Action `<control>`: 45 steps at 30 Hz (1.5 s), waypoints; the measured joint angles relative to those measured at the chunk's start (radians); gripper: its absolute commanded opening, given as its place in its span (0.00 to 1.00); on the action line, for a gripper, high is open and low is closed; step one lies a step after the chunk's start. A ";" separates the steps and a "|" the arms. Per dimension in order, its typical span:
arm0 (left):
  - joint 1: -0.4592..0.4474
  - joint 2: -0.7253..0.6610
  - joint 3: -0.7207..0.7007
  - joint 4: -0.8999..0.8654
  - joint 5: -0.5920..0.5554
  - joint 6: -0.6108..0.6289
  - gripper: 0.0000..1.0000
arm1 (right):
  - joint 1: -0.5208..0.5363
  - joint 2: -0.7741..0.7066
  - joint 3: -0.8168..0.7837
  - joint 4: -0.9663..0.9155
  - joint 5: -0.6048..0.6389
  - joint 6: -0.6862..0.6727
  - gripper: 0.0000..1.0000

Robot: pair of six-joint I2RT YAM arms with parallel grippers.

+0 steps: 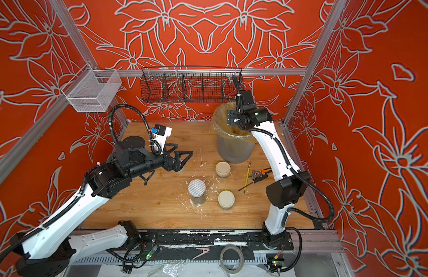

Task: Empty moldy tea leaves from jars
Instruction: Pour the moldy tea leaves from the jar into the trash bin.

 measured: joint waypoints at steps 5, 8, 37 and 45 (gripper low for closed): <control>0.000 0.001 0.000 0.001 0.000 -0.002 0.97 | -0.002 0.127 0.217 -0.134 0.031 0.047 0.13; 0.000 0.006 0.000 0.002 0.000 -0.004 0.98 | -0.002 0.164 0.272 -0.196 0.036 0.075 0.13; 0.000 0.053 0.000 0.023 0.009 -0.016 0.97 | -0.002 -0.179 -0.064 0.003 -0.029 0.153 0.10; 0.000 0.056 0.000 0.037 0.031 -0.018 0.98 | -0.002 -0.259 -0.201 0.132 -0.075 0.153 0.10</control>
